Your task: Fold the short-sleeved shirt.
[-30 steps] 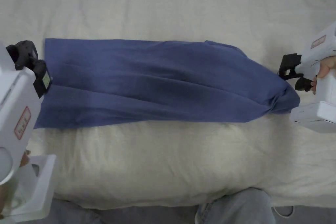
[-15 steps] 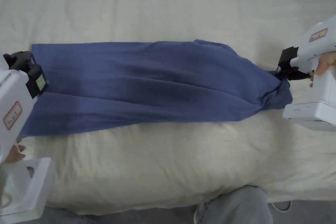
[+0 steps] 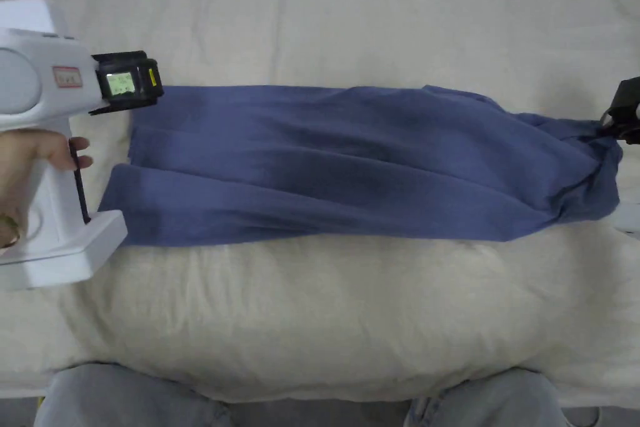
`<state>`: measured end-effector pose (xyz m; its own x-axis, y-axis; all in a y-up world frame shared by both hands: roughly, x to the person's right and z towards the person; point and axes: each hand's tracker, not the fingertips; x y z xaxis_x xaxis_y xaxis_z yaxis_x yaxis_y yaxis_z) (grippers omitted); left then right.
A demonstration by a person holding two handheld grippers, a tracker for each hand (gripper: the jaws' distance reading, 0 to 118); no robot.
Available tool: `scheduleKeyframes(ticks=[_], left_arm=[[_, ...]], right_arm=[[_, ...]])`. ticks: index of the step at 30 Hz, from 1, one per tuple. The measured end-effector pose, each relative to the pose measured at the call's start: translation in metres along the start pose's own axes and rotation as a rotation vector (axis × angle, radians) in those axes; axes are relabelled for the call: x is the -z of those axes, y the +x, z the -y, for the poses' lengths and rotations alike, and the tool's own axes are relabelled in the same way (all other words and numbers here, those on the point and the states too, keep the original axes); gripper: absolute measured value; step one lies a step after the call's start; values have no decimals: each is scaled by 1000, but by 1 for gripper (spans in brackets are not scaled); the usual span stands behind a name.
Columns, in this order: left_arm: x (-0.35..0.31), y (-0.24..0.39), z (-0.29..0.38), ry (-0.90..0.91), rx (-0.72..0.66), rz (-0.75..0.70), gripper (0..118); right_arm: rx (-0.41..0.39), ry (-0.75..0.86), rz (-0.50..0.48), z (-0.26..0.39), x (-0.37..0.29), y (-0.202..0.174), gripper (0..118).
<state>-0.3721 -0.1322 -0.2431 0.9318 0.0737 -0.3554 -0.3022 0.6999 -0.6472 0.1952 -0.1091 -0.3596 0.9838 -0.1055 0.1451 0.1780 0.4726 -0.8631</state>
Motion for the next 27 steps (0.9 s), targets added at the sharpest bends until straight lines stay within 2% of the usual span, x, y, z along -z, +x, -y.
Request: scheduleKeyframes(ticks=[3,10,11,13,15,17,18,19,20,21,22,23,27], left_arm=[[32,-7,-22,-99,-43,-83,118],[104,2,-45,-248,-33,-85,118],[111,6,-44,-248,-33,-83,115],[125,12,-43,-264,-25,-77,100],[135,18,-39,-310,-6,-93,65],[136,21,-36,-303,-10,-76,53],[133,24,-35,-286,1,-89,40],[131,26,-34,-278,28,-33,23],[127,28,-33,-266,64,-21,0],[125,32,-32,-252,108,-77,0],[122,33,-30,-260,124,-20,0],[119,34,-30,-261,135,-27,0],[93,28,-35,-214,108,-23,0]], right_arm=[[-2,-3,-6,8,0,-5,3],[18,-22,-8,6,12,9,2],[18,-23,-7,6,13,9,3],[17,-31,-4,7,13,7,3],[14,-35,-4,7,14,7,3],[8,-39,-7,8,15,4,2],[6,-41,-8,9,16,3,3],[5,-43,-9,9,17,2,3],[4,-44,-9,9,17,1,3],[4,-44,-7,8,18,1,2],[9,-42,-6,8,18,1,2],[14,-40,-8,8,17,1,3],[20,-4,-12,6,3,-2,3]])
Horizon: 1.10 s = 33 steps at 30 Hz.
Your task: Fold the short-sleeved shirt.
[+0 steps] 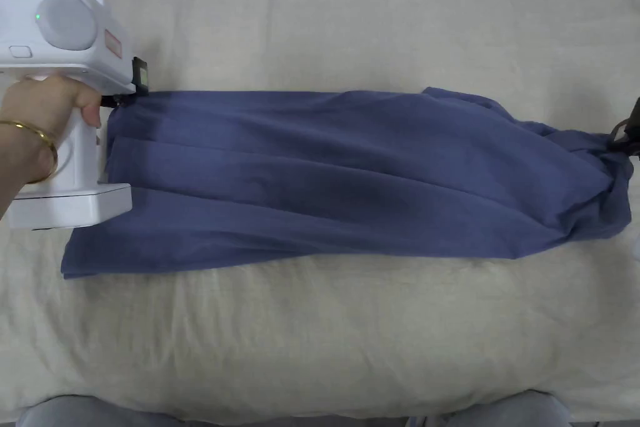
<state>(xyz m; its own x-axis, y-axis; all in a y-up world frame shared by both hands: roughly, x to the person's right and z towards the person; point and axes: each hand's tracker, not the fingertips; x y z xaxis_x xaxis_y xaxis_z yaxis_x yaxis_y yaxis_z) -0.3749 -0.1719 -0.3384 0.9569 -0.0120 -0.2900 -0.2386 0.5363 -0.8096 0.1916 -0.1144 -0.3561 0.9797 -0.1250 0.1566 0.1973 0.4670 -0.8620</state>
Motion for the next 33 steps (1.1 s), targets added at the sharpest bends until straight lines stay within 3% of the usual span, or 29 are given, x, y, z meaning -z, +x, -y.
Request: scheduleKeyframes(ticks=[5,8,12,22,25,33], left_arm=[[-59,-16,-8,147,-94,71,0],[-103,-23,-13,230,-120,90,0],[-165,-40,-13,368,-135,68,0],[-309,-97,-15,621,-200,-27,0],[-338,-112,-18,661,-245,3,0],[-385,-116,-35,755,-265,-30,0]], right_arm=[[-8,81,2,-5,-39,-7,2],[23,153,-49,-8,-74,-9,3],[-9,257,-74,-6,-129,-16,2],[20,494,-130,-13,-252,-8,2],[76,562,-157,-15,-282,-4,2],[57,636,-198,-31,-340,-11,2]])
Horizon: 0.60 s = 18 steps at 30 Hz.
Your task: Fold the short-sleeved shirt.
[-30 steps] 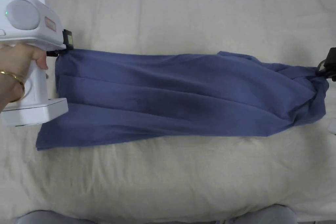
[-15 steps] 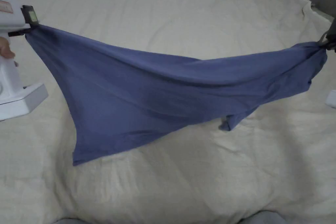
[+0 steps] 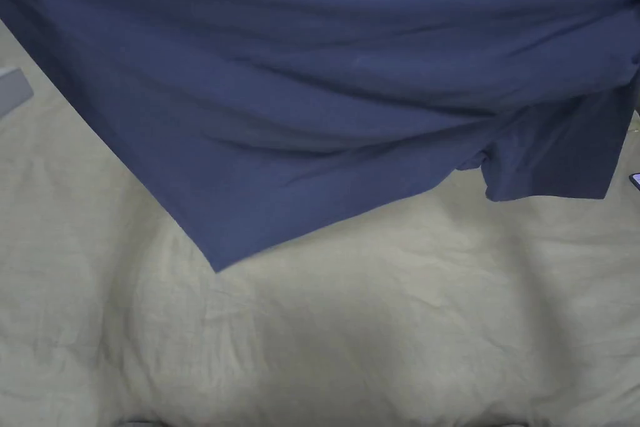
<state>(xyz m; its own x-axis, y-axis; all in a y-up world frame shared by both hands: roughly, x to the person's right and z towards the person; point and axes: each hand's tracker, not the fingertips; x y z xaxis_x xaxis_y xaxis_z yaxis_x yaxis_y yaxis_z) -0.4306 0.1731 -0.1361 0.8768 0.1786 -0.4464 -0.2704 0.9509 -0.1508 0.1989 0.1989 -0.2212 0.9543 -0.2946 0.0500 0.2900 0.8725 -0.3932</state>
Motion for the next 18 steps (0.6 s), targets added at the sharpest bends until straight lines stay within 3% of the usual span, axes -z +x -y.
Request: scheduleKeyframes(ticks=[7,10,18], left_arm=[[23,12,-36,43,0,-59,0],[43,26,-47,45,59,-96,0],[123,67,-78,74,114,-194,0]], right_arm=[[11,5,0,-26,14,-27,3],[35,17,9,-40,39,-34,2],[-4,-36,48,-63,134,-69,2]])
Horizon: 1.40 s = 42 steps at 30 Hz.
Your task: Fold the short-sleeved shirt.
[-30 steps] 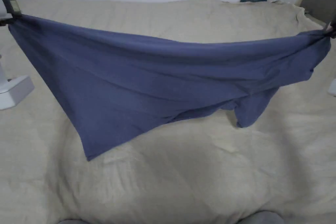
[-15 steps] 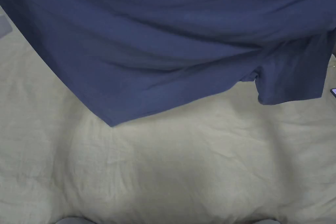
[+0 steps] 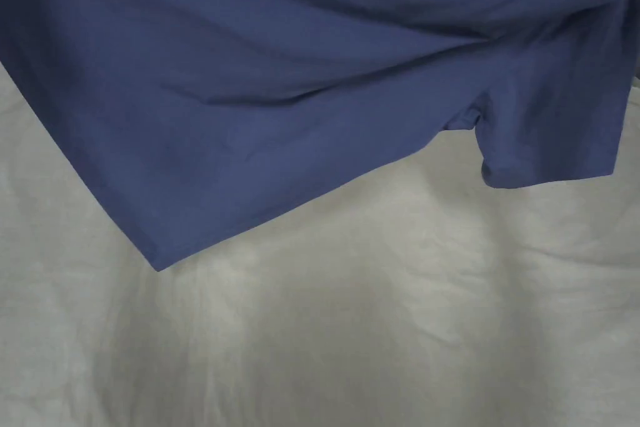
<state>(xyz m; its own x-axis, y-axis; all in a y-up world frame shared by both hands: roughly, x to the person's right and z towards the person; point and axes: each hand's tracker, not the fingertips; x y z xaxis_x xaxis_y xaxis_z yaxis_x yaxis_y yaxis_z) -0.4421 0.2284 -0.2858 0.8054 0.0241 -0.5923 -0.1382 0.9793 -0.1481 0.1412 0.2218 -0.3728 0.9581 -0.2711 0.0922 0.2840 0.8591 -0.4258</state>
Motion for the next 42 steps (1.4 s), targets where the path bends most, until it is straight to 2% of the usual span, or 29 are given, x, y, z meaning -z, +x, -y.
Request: scheduleKeyframes(ticks=[6,9,12,14,17,21,25,27,30,38,42], left_arm=[[75,49,-21,81,28,-106,0],[106,66,-30,102,-2,-109,0],[131,76,-28,109,-99,-121,0],[143,80,-17,104,-137,-111,0],[161,89,22,62,-54,-105,0],[182,90,92,-75,21,-105,0],[191,83,172,-202,87,-94,0],[187,78,210,-268,107,-74,0],[169,64,260,-353,126,-36,0],[83,7,343,-512,169,-28,0],[22,-22,363,-543,146,-27,0]], right_arm=[[-42,55,2,-6,91,-32,2],[-67,26,15,-11,142,-43,3],[-31,10,-10,-4,178,-49,2],[-40,-1,-3,5,198,-50,3],[-48,-22,28,33,226,-42,2],[20,-101,34,79,262,-12,3],[65,-247,102,142,291,22,3],[44,-299,127,176,288,31,3],[-30,-397,147,221,286,49,3],[44,-505,117,292,234,92,3],[39,-504,107,305,200,100,3]])
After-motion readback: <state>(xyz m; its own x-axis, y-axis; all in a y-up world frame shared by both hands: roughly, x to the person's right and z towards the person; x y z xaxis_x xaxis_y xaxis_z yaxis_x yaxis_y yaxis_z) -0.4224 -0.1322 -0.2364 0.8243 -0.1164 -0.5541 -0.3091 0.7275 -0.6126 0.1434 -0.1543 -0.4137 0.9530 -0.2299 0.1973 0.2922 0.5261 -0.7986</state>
